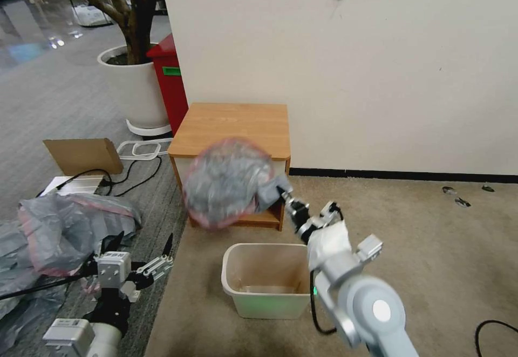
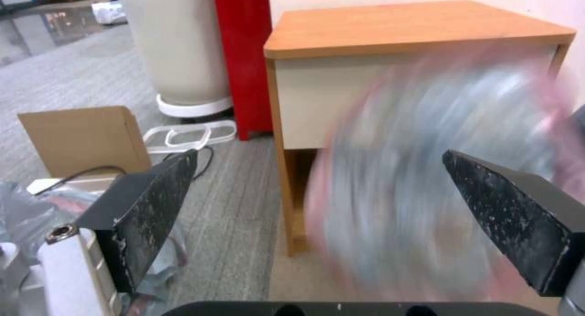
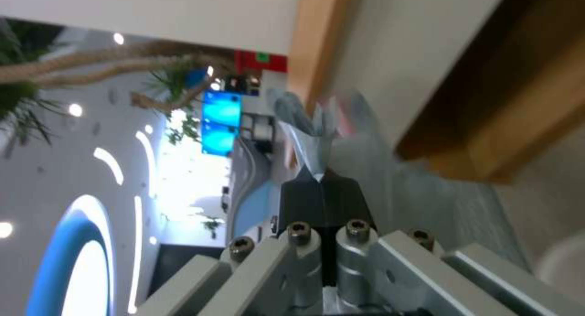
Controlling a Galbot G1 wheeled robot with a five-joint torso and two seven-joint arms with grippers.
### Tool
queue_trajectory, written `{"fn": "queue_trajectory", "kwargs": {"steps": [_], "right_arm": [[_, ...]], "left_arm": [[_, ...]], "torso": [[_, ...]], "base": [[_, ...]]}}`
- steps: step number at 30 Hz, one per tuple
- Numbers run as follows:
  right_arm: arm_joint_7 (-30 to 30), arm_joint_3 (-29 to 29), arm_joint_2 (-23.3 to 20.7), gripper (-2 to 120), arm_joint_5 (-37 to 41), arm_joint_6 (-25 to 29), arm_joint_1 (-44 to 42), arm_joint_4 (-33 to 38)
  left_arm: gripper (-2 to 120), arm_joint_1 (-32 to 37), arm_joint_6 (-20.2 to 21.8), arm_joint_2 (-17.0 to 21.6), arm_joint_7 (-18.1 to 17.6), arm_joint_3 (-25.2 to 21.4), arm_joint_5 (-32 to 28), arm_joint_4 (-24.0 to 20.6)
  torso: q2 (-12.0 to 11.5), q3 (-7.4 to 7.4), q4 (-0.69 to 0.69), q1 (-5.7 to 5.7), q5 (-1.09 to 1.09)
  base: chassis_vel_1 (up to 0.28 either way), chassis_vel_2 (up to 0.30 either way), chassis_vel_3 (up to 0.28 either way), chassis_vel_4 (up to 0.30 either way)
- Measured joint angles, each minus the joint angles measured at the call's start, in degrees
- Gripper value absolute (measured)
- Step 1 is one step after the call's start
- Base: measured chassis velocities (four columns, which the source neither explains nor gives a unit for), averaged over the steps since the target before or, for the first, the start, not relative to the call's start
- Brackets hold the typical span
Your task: Pick up the garbage bag from the table and place it over the trash can.
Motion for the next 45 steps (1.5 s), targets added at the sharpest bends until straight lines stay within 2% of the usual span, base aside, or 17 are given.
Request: {"fn": "queue_trajectory", "kwargs": {"steps": [6, 12, 19, 33, 34, 37, 38, 45], "right_arm": [[2.5, 0.3, -2.4, 0, -0.7, -1.3, -3.8, 1.2], [5.6, 6.3, -4.6, 0, -0.7, -2.8, -6.5, 0.4], [6.2, 9.9, -6.2, 0, -1.6, -5.3, -10.2, 1.1], [12.0, 7.7, -6.3, 1, -4.4, -7.1, -12.7, -0.1], [12.3, 7.7, -6.3, 3, -4.8, -7.1, -12.7, -0.2], [14.2, 8.9, -7.0, 20, -6.0, -7.2, -13.4, 0.9], [14.2, 8.9, -7.0, 20, -6.0, -7.2, -13.4, 0.9], [17.5, 11.1, -7.8, 46, -5.9, -7.4, -15.1, 4.2]], "left_arm": [[100, -0.2, 0.0, 0.2, 0.0, -0.1, 0.0, 0.0], [100, -0.5, 0.1, 0.1, 0.0, 0.1, 0.0, 0.0], [100, -0.6, 0.7, 0.0, 0.0, 0.5, -0.1, 0.0], [100, -0.7, 1.2, -0.1, -0.1, 0.9, -0.2, 0.0], [100, -0.7, 1.2, -0.1, -0.1, 0.9, -0.2, 0.0], [100, -0.7, 1.1, -0.2, -0.1, 1.1, -0.2, 0.0], [100, -0.7, 1.1, -0.2, -0.1, 1.1, -0.2, 0.0], [100, -1.2, 1.6, -0.3, -0.2, 2.1, -0.2, 0.0]], "torso": [[0.0, 0.00, 0.00, 0.00, 0.00], [0.0, 0.00, 0.00, 0.00, 0.01], [0.0, 0.00, 0.00, 0.00, 0.01], [0.0, 0.00, 0.00, 0.00, 0.00], [0.0, 0.00, 0.00, 0.00, 0.00], [0.0, 0.01, 0.00, 0.00, 0.00], [0.0, 0.01, 0.00, 0.00, 0.00], [0.0, 0.01, 0.00, 0.00, 0.00]], "base": [[0.000, 0.000, 0.000, 0.000], [0.000, 0.000, 0.000, 0.000], [0.000, 0.000, 0.000, 0.000], [0.000, 0.000, 0.000, 0.000], [0.000, 0.000, 0.000, 0.000], [0.000, 0.000, 0.000, 0.000], [0.000, 0.000, 0.000, 0.000], [0.000, 0.000, 0.000, 0.000]]}}
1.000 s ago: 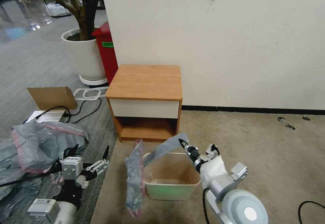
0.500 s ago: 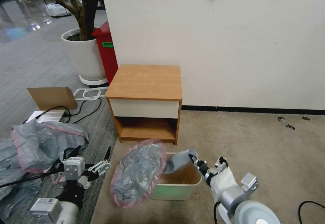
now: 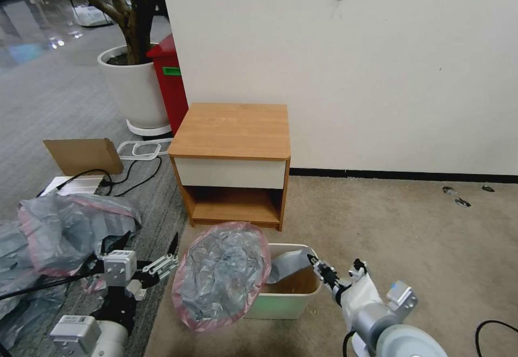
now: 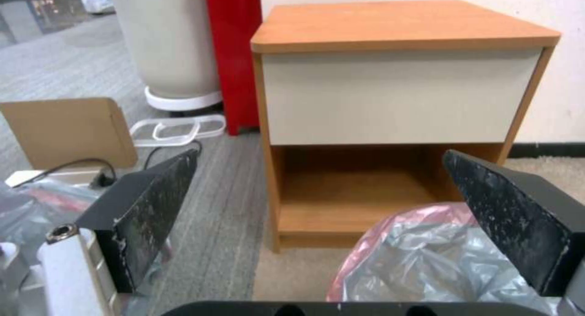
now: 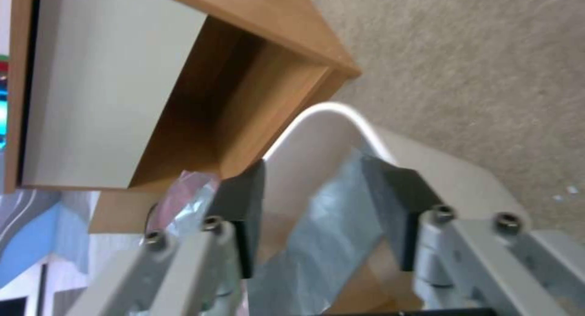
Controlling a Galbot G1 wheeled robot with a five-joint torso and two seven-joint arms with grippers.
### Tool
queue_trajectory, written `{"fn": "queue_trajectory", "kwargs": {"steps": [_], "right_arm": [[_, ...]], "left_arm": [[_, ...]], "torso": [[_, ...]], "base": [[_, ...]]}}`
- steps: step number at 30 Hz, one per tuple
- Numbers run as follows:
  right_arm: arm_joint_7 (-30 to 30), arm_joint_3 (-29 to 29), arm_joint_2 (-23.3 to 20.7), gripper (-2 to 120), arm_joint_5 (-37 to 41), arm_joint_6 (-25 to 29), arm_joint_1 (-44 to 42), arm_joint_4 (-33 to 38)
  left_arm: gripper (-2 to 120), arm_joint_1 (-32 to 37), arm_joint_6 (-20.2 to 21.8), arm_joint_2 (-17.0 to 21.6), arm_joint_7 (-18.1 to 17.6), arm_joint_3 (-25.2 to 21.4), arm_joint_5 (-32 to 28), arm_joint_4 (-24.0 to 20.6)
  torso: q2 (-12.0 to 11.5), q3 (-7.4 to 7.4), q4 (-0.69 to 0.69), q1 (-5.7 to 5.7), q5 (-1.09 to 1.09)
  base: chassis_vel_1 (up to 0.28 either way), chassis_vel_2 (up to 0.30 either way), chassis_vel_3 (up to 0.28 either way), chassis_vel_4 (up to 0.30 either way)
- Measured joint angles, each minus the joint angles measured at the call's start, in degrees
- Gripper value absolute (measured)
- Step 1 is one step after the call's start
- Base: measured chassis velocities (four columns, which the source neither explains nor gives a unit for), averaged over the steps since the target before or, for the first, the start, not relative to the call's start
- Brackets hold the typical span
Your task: Pick up the garbage bag from the table and place it over the trash can.
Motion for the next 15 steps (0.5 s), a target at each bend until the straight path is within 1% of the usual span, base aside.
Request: {"fn": "queue_trajectory", "kwargs": {"steps": [1, 2, 3, 4, 5, 6, 7, 11, 12, 15], "right_arm": [[0.5, 0.4, 0.0, 52, 0.0, 0.0, -0.3, 0.5], [0.9, 0.8, 0.0, 55, 0.0, 0.0, -0.6, 1.0], [0.9, 0.8, 0.0, 55, 0.0, 0.0, -0.6, 1.0], [1.1, 1.1, 0.0, 59, 0.0, 0.0, -0.9, 1.4], [1.2, 1.7, 0.0, 65, 0.0, 0.0, -1.2, 1.9], [1.2, 2.0, 0.1, 69, 0.0, 0.0, -1.4, 2.2], [1.2, 2.0, 0.1, 69, 0.0, 0.0, -1.4, 2.2], [1.1, 3.4, 0.5, 89, -1.2, 0.1, -1.5, 3.8], [1.1, 3.4, 0.5, 89, -1.2, 0.1, -1.5, 3.8], [1.1, 3.9, 0.9, 99, -1.8, 0.4, -1.5, 5.0]], "left_arm": [[100, -0.1, 0.2, 0.1, 0.0, 0.1, 0.0, 0.0], [100, -0.2, 0.5, 0.2, 0.0, 0.1, 0.0, 0.0], [100, -0.2, 0.5, 0.2, 0.0, 0.1, 0.0, 0.0], [100, -0.3, 0.8, 0.2, -0.1, 0.2, 0.0, 0.0], [100, -0.6, 1.4, 0.4, -0.1, 0.3, -0.1, 0.0], [100, -0.7, 1.9, 0.5, -0.1, 0.5, -0.1, 0.0], [100, -0.7, 1.9, 0.5, -0.1, 0.5, -0.1, 0.0], [100, -2.5, 4.6, 2.2, -0.7, 2.7, -0.2, 0.0], [100, -2.5, 4.6, 2.2, -0.7, 2.7, -0.2, 0.0], [100, -4.7, 7.4, 3.7, -2.0, 4.6, -0.3, 1.1]], "torso": [[0.0, 0.00, 0.00, 0.00, 0.00], [0.0, 0.00, 0.00, 0.00, 0.00], [0.0, 0.00, 0.00, 0.00, 0.00], [0.0, 0.00, 0.00, 0.00, 0.00], [0.0, 0.00, 0.00, 0.00, 0.00], [0.0, 0.00, 0.00, 0.00, 0.00], [0.0, 0.00, 0.00, 0.00, 0.00], [0.0, 0.00, 0.00, 0.00, 0.00], [0.0, 0.00, 0.00, 0.00, 0.00], [0.0, 0.00, 0.00, 0.00, 0.00]], "base": [[0.000, 0.000, 0.000, 0.000], [0.000, 0.000, 0.000, 0.000], [0.000, 0.000, 0.000, 0.000], [0.000, 0.000, 0.000, 0.000], [0.000, 0.000, 0.000, 0.000], [0.000, 0.000, 0.000, 0.000], [0.000, 0.000, 0.000, 0.000], [0.000, 0.000, 0.000, 0.000], [0.000, 0.000, 0.000, 0.000], [0.000, 0.000, 0.000, 0.000]]}}
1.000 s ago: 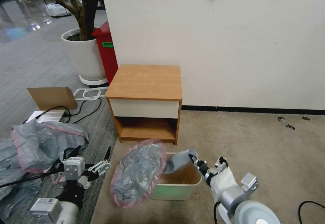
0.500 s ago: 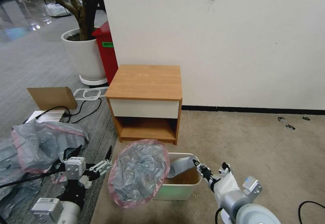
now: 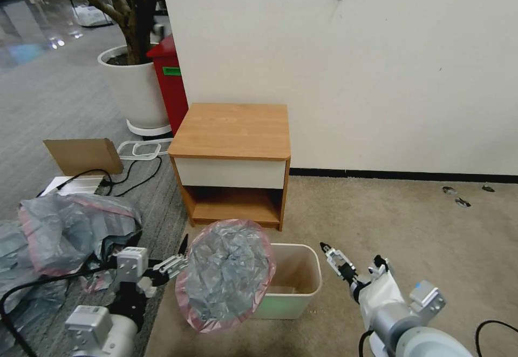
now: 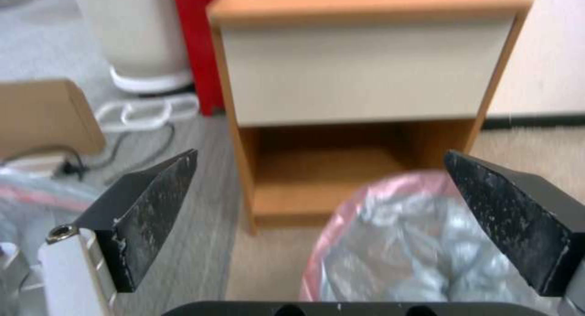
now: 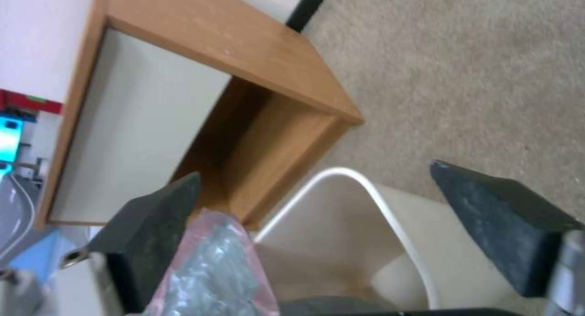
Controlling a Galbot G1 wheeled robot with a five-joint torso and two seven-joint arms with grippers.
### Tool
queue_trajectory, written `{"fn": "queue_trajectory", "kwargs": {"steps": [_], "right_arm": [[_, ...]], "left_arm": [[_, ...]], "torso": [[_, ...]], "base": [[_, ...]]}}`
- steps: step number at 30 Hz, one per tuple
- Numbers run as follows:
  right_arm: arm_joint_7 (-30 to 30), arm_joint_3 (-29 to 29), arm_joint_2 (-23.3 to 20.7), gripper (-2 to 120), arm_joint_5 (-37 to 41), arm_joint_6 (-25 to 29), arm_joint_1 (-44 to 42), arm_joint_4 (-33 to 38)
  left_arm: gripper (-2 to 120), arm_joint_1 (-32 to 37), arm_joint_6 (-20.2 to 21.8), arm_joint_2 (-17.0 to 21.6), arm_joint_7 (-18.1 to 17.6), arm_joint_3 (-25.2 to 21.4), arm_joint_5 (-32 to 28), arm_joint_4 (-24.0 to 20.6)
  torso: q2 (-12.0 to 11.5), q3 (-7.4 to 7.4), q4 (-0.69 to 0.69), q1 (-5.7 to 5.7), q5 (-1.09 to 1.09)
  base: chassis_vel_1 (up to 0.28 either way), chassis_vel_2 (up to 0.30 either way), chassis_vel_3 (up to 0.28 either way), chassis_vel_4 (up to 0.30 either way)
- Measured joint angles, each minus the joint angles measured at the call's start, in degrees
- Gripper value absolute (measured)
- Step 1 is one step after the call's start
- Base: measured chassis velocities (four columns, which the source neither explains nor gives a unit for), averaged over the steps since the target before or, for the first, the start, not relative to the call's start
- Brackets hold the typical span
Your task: Pick up the garbage bag from the table and place it over the trash can.
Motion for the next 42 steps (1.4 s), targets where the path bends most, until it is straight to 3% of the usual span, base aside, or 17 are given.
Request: {"fn": "queue_trajectory", "kwargs": {"steps": [12, 20, 31, 42], "right_arm": [[-0.2, 0.3, 1.7, 100, -3.5, 0.7, -0.2, 1.0], [-0.3, 0.4, 2.4, 100, -5.2, 1.8, -0.2, 2.0], [-0.3, 0.2, 3.3, 100, -5.6, 2.6, -0.3, 2.2], [-0.3, -0.4, 3.9, 100, -6.5, 2.8, -0.7, 2.3]], "left_arm": [[97, -6.5, 4.2, 3.3, -3.9, 5.1, -4.3, 8.2], [78, -9.8, 6.6, 3.1, -7.3, 9.3, -7.7, 13.3], [71, -12.2, 6.9, 3.2, -7.3, 11.5, -7.7, 16.9], [69, -13.4, 7.2, 2.8, -7.1, 13.9, -7.4, 17.0]], "torso": [[0.0, 0.00, 0.00, 0.00, 0.00], [0.0, 0.00, 0.00, 0.00, 0.00], [0.0, 0.00, 0.00, 0.00, 0.01], [0.0, 0.00, 0.00, 0.00, 0.01]], "base": [[0.000, 0.000, 0.000, 0.000], [0.000, 0.000, 0.000, 0.000], [0.000, 0.000, 0.000, 0.000], [0.000, 0.000, 0.000, 0.000]]}}
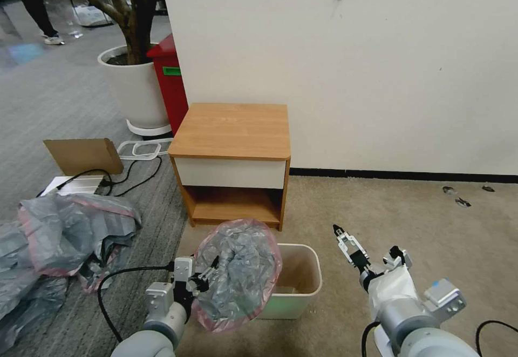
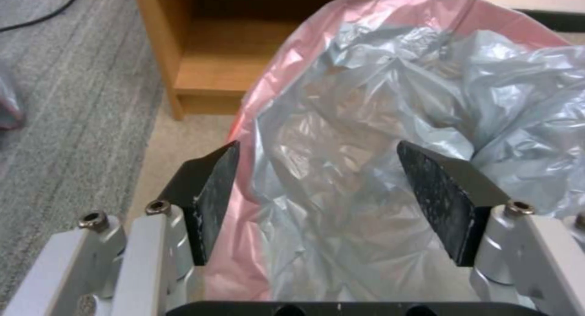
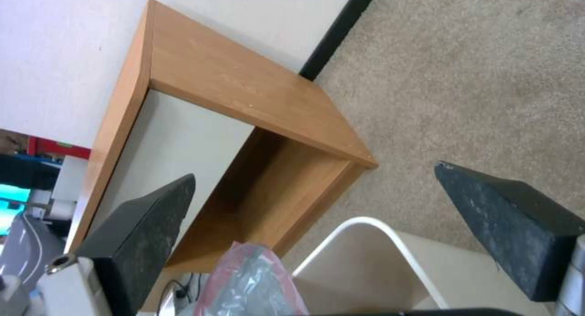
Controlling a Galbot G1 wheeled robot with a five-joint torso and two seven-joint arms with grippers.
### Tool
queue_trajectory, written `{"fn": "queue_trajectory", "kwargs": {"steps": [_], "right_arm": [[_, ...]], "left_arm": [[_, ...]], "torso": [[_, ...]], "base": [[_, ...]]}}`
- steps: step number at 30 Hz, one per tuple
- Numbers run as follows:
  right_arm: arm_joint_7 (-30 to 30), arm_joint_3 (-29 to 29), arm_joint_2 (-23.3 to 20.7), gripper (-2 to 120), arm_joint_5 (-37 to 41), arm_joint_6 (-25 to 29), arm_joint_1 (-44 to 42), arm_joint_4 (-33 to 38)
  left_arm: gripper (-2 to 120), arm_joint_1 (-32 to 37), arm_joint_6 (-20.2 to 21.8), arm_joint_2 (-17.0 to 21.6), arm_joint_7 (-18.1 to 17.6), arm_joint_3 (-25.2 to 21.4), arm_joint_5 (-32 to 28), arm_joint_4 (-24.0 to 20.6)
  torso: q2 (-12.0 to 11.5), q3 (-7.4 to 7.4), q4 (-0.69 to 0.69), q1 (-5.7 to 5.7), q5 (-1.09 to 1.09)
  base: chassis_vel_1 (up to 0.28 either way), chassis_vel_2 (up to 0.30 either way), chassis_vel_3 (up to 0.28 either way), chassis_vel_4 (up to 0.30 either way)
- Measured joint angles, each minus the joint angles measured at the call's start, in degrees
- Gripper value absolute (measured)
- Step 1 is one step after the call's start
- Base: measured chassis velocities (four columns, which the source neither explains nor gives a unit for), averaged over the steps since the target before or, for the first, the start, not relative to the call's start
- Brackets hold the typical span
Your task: Pick up the garbage bag from the table and place it over the trash can.
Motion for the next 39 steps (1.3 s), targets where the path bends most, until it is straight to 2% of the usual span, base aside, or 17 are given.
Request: {"fn": "queue_trajectory", "kwargs": {"steps": [27, 29, 33, 35, 36, 39], "right_arm": [[0.0, -0.2, 0.7, 100, -1.1, 0.3, -0.1, -1.1], [0.0, -0.1, 0.7, 100, -1.2, 0.4, -0.2, -1.1], [0.0, -0.1, 0.8, 100, -1.5, 0.4, -0.2, -1.2], [0.0, 0.0, 0.8, 100, -1.5, 0.4, -0.2, -1.2], [0.0, 0.0, 0.8, 100, -1.7, 0.5, -0.2, -1.3], [0.0, 0.0, 0.8, 100, -2.1, 0.5, -0.2, -1.3]], "left_arm": [[65, -4.2, 0.4, -1.0, -0.5, 6.7, 2.0, 5.2], [61, -4.5, 1.1, -1.1, -1.3, 7.1, 1.9, 5.5], [41, -4.8, 3.4, -1.3, -3.4, 7.9, 1.6, 5.7], [39, -4.9, 3.5, -1.4, -3.6, 8.0, 1.6, 5.8], [32, -5.0, 3.6, -1.5, -3.9, 8.1, 1.5, 6.0], [24, -5.2, 3.6, -1.9, -4.2, 8.3, 1.4, 6.3]], "torso": [[0.0, 0.00, 0.00, 0.00, 0.00], [0.0, 0.00, 0.00, 0.00, 0.00], [0.0, 0.00, 0.00, 0.00, 0.00], [0.0, 0.00, 0.00, 0.00, 0.00], [0.0, 0.00, 0.00, 0.00, 0.01], [0.0, -0.01, 0.01, 0.00, 0.01]], "base": [[0.000, 0.000, 0.000, 0.000], [0.000, 0.000, 0.000, 0.000], [0.000, 0.000, 0.000, 0.000], [0.000, 0.000, 0.000, 0.000], [0.000, 0.000, 0.000, 0.000], [0.000, 0.000, 0.000, 0.000]]}}
